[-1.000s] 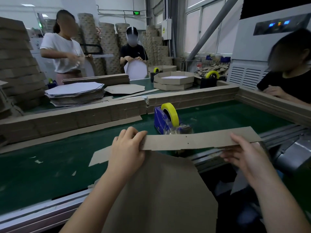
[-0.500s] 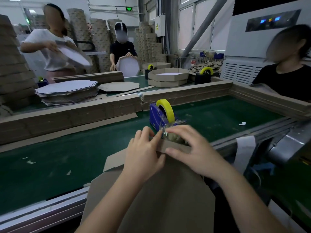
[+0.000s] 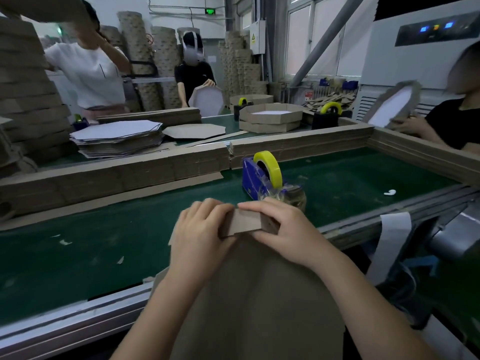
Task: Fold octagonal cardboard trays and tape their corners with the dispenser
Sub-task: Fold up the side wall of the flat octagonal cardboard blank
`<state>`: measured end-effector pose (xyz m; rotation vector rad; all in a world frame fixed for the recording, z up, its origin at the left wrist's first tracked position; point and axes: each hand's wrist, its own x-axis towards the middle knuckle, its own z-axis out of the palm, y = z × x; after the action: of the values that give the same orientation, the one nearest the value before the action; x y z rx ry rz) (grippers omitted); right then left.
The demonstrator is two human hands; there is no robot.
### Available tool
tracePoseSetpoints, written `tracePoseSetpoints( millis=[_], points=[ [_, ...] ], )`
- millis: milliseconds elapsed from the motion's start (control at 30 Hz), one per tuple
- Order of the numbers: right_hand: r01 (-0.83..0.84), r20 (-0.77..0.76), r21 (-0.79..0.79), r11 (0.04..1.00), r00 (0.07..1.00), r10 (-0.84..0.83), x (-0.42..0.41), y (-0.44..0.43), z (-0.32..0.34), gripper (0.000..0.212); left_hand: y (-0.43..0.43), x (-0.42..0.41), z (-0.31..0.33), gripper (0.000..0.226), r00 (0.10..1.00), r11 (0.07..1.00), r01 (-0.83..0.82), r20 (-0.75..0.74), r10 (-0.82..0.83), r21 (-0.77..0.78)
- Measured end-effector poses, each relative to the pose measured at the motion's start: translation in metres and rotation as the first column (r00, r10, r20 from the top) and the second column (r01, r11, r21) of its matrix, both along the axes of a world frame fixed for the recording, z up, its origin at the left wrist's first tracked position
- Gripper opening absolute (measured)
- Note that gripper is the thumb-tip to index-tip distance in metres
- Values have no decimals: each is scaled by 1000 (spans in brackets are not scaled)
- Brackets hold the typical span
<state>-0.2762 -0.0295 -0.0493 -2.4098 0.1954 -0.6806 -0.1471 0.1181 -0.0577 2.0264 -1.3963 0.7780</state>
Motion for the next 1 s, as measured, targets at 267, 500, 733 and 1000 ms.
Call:
tracePoseSetpoints(
  millis=[267, 500, 733, 1000],
  points=[
    [129, 104, 163, 978, 984, -147, -7, -18, 7, 54, 76, 23, -55, 51, 834, 942, -248, -444, 327, 227],
    [-76, 176, 142, 987, 983, 50, -18, -7, 28, 44, 81, -14, -15, 26, 782, 986, 59, -606, -144, -157],
    [-226, 183, 60, 972, 960, 212, -38, -4, 61, 41, 88, -24, 42, 38, 849, 958, 79, -486, -209, -275],
    [-231, 155, 158, 960, 966, 207, -41, 3, 52, 36, 85, -14, 33, 57, 760, 943, -37, -621, -189, -332]
  ],
)
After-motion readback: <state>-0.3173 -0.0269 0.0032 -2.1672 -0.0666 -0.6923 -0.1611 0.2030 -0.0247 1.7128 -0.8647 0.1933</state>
